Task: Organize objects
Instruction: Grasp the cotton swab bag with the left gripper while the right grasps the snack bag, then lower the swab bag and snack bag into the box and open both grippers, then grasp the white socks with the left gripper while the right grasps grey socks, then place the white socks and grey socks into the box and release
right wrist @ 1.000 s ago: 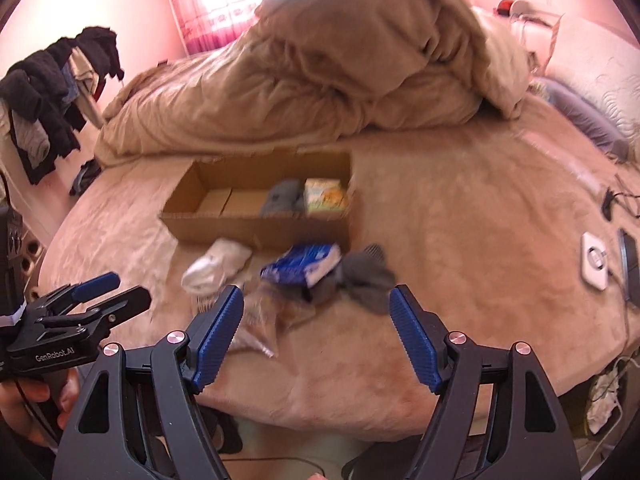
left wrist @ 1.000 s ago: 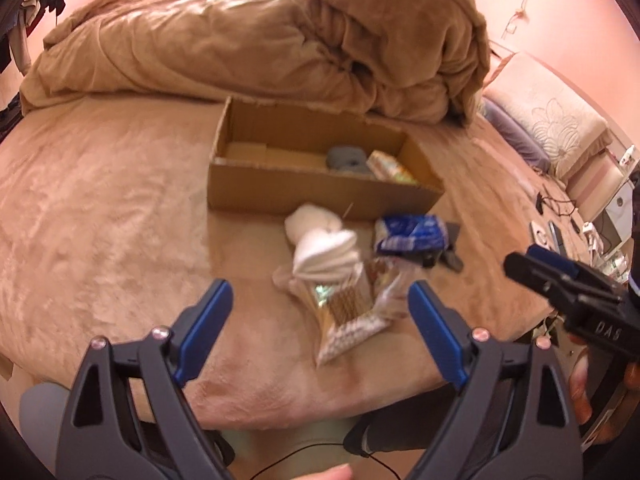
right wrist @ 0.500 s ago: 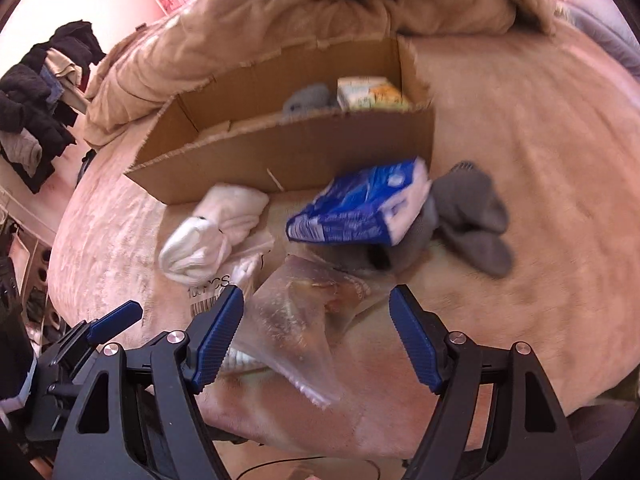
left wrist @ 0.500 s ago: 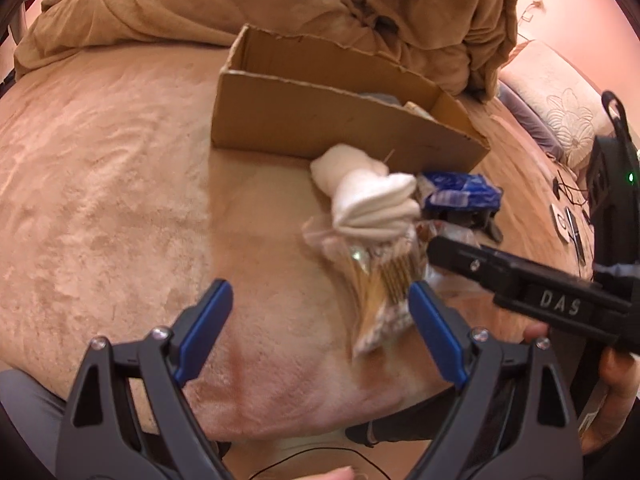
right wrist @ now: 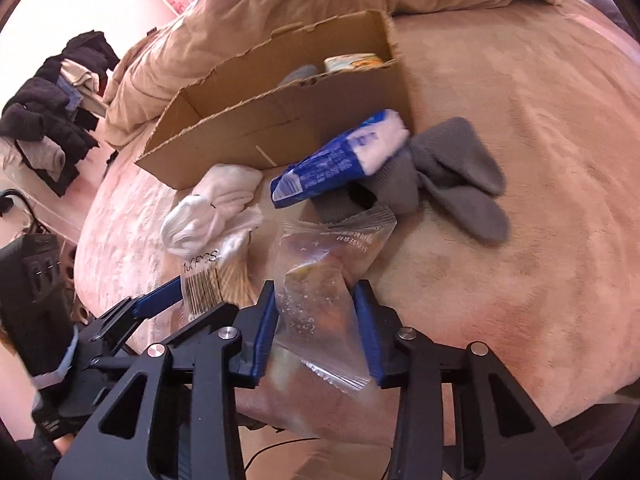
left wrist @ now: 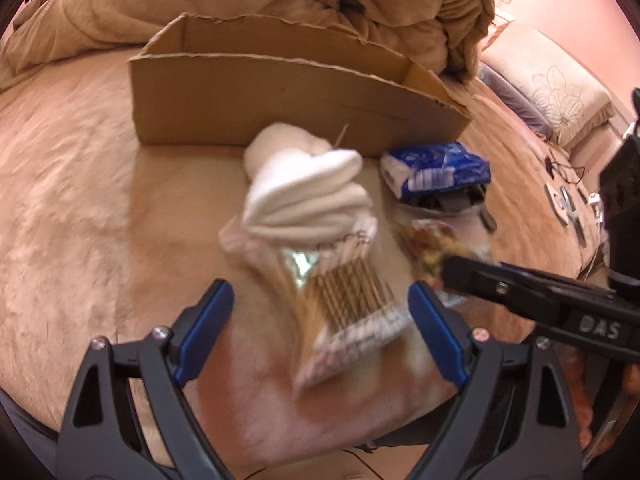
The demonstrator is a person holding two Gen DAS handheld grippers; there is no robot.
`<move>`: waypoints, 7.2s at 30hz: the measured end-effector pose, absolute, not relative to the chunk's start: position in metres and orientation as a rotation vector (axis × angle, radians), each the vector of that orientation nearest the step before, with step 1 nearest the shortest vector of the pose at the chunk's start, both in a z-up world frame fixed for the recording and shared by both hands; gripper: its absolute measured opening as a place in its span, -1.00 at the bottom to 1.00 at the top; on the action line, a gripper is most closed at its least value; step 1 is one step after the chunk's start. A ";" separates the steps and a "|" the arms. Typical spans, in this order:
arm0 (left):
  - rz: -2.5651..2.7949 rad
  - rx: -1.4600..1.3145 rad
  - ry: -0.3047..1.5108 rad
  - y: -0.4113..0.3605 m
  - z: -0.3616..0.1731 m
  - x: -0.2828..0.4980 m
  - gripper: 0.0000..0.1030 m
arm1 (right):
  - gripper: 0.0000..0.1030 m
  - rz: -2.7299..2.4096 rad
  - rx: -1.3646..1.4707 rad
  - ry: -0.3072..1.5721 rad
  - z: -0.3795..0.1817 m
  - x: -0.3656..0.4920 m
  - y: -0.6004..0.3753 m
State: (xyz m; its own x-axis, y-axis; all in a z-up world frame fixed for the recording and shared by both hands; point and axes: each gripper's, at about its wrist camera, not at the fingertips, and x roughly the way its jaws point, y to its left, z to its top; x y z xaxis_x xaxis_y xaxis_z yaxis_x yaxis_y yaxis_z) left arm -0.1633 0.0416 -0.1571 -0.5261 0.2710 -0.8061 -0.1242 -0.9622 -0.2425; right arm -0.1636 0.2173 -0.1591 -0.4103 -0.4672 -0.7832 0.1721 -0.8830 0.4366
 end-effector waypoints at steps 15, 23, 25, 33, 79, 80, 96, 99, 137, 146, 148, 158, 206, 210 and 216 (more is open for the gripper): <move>2.546 -1.364 -0.064 0.064 -0.136 -0.146 -0.13 | -0.24 -2.423 1.341 -0.351 -0.130 -0.140 0.235; 2.587 -1.248 -0.100 0.053 -0.086 -0.126 -0.15 | -0.25 -2.475 1.256 -0.320 -0.098 -0.127 0.235; 2.600 -1.222 -0.118 0.042 -0.075 -0.118 -0.15 | -0.25 -2.487 1.234 -0.307 -0.090 -0.124 0.233; 2.656 -1.181 -0.163 0.016 -0.040 -0.121 -0.15 | -0.25 -2.512 1.160 -0.265 -0.058 -0.124 0.224; 2.635 -1.295 -0.211 -0.036 -0.087 -0.301 -0.06 | -0.25 -2.358 1.165 -0.214 -0.097 -0.298 0.131; 2.633 -1.282 -0.229 -0.038 -0.086 -0.299 -0.03 | -0.25 -2.352 1.176 -0.217 -0.100 -0.301 0.130; 2.745 -1.173 -0.294 -0.070 -0.035 -0.241 0.22 | 0.28 -2.418 1.207 -0.231 -0.086 -0.285 0.126; 2.752 -1.158 -0.298 -0.067 -0.025 -0.229 0.23 | 0.28 -2.463 1.174 -0.208 -0.068 -0.271 0.133; 2.663 -1.325 -0.195 0.031 -0.070 -0.164 0.23 | 0.28 -2.614 1.239 -0.130 -0.093 -0.171 0.257; 2.624 -1.411 -0.187 0.042 -0.106 -0.189 0.23 | 0.28 -2.558 1.333 -0.189 -0.132 -0.188 0.265; 2.624 -1.430 -0.201 0.042 -0.115 -0.195 0.23 | 0.28 -2.543 1.350 -0.193 -0.139 -0.192 0.264; 2.603 -1.492 -0.127 0.050 -0.147 -0.209 0.19 | 0.27 -2.481 1.393 -0.152 -0.160 -0.206 0.246; 2.745 -1.145 -0.185 -0.022 -0.005 -0.146 -0.23 | -0.54 -2.541 1.081 -0.102 -0.030 -0.166 0.202; 2.790 -1.118 -0.171 -0.035 0.004 -0.153 -0.23 | -0.54 -2.526 1.055 -0.104 -0.021 -0.175 0.192; 2.810 -1.111 -0.180 -0.050 0.004 -0.171 -0.23 | -0.54 -2.500 1.029 -0.104 -0.015 -0.193 0.172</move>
